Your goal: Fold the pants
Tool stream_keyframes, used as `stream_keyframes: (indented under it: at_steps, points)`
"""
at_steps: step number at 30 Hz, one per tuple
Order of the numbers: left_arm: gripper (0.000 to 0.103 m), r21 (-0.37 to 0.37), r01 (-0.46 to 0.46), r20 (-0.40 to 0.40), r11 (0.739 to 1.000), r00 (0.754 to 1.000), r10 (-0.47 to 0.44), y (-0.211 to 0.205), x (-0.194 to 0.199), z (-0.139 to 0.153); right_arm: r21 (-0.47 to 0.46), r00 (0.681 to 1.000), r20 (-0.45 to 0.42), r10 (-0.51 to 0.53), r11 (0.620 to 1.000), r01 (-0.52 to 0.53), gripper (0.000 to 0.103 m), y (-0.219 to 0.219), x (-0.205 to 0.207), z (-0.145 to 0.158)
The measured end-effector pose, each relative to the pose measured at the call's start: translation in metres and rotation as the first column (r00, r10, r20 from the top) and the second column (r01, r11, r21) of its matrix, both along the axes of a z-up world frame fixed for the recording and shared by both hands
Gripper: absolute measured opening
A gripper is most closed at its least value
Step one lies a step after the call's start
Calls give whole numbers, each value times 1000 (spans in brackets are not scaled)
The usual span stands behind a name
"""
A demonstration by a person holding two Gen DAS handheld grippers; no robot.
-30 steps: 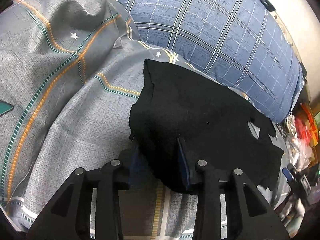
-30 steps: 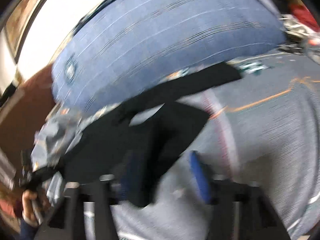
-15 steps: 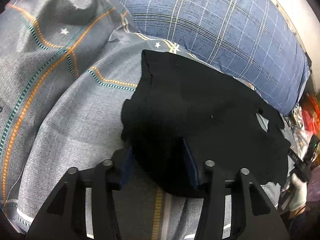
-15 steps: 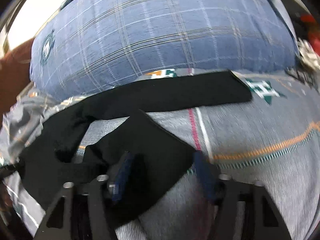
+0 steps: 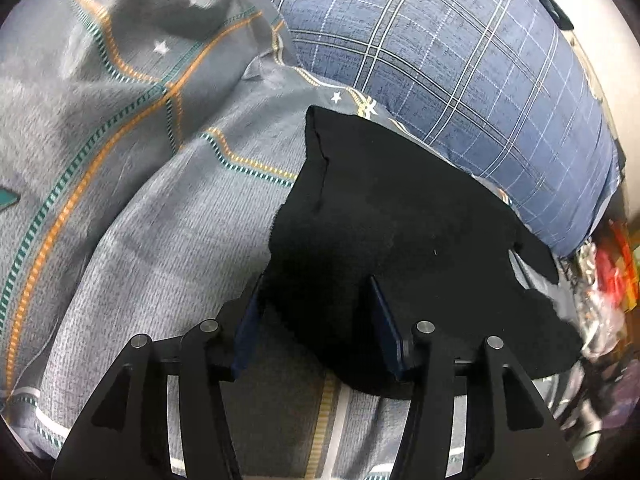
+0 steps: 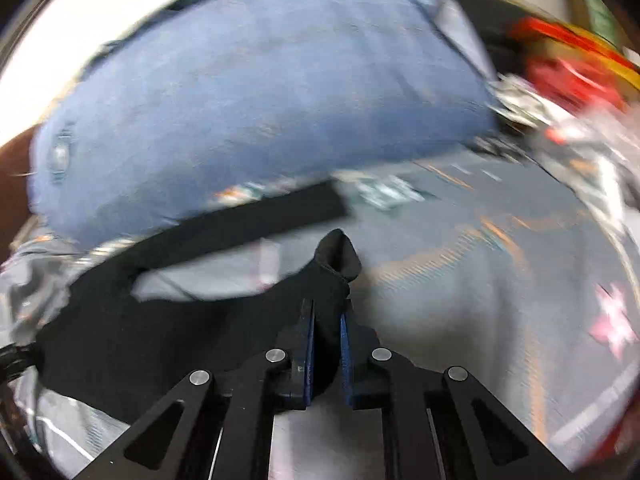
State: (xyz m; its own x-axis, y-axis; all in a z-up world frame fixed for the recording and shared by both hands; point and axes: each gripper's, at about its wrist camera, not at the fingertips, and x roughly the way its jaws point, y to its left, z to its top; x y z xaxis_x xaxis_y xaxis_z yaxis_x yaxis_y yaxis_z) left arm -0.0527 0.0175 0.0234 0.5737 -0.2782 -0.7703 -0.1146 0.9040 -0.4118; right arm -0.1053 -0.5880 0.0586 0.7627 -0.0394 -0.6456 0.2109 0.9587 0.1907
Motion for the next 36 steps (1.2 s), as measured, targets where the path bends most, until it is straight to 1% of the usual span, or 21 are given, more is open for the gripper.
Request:
stream_keyframes:
  at_steps: [2, 3, 4, 5, 7, 8, 10, 11, 14, 16, 20, 22, 24, 25, 26, 28, 29, 30, 32, 34, 36]
  points:
    - [51, -4, -5, -2, 1000, 1000, 5, 1, -3, 0, 5, 996, -67, -62, 998, 63, 13, -14, -4, -18]
    - [51, -6, -9, 0, 1000, 1000, 9, 3, -4, 1, 19, 989, -124, -86, 996, 89, 15, -20, -3, -31]
    - [51, -13, -15, 4, 1000, 1000, 15, 5, -6, 1, 39, 989, -117, -89, 995, 94, 18, -24, -5, -33]
    - [51, -22, -20, 8, 1000, 1000, 20, 7, -7, 2, 57, 991, -87, -106, 992, 111, 30, -26, -7, -29]
    - [51, -50, -25, 17, 998, 1000, 26, 9, -8, 3, 30, 984, -89, -156, 987, 159, 43, -24, -9, -20]
    - [51, -58, -24, 20, 998, 999, 25, 9, -8, 4, 34, 986, -66, -153, 987, 155, 43, -21, -10, -13]
    - [51, -48, -14, 15, 999, 1000, 15, 5, -5, 3, 86, 995, 23, -98, 992, 96, 44, -11, -16, 4]
    - [51, -35, -10, 10, 999, 1000, 10, 3, -4, 2, 106, 997, 72, -37, 994, 30, 47, 2, -17, 13]
    - [51, 9, -4, -1, 1000, 1000, 4, -4, 0, 1, 124, 981, 119, 156, 978, -170, 50, 44, -6, 23]
    - [51, 4, -9, 5, 1000, 1000, 9, -3, 3, 0, 137, 947, 123, 296, 940, -312, 50, 78, 5, 22]
    - [51, 17, 16, 3, 1000, 1000, -16, -8, 8, -2, 158, 834, 108, 541, 819, -552, 50, 152, 22, 5]
    - [51, 70, 32, 7, 997, 999, -33, -12, 6, -1, 114, 790, 46, 612, 782, -613, 50, 184, 29, -7]
    - [51, 120, 46, -2, 992, 999, -46, -14, 4, -1, 22, 752, -59, 657, 754, -657, 50, 216, 33, -23]
    - [51, 126, 50, -2, 991, 999, -50, -14, 4, -1, -19, 742, -87, 664, 744, -668, 52, 224, 32, -28]
    - [51, 135, 54, 0, 989, 999, -54, -15, 3, 1, -85, 733, -77, 676, 728, -680, 55, 230, 26, -26]
    - [51, 169, 49, 17, 984, 998, -53, -16, 2, 6, -85, 707, -101, 700, 702, -707, 55, 231, 26, -25]
    - [51, 187, 42, 30, 981, 998, -49, -17, 2, 11, -67, 701, -100, 706, 699, -712, 55, 230, 30, -21]
    - [51, 196, 40, 46, 980, 998, -49, -18, 3, 16, -35, 696, -62, 716, 695, -718, 55, 224, 35, -11]
    - [54, 171, 64, 84, 983, 993, -79, -19, 8, 26, -4, 689, -9, 724, 689, -724, 55, 215, 44, 2]
    - [61, 147, 106, 122, 983, 985, -124, -24, 19, 39, -28, 680, 4, 733, 680, -733, 55, 209, 61, 21]
    - [61, 150, 157, 130, 976, 976, -177, -31, 31, 46, -113, 657, -20, 754, 651, -751, 55, 210, 87, 36]
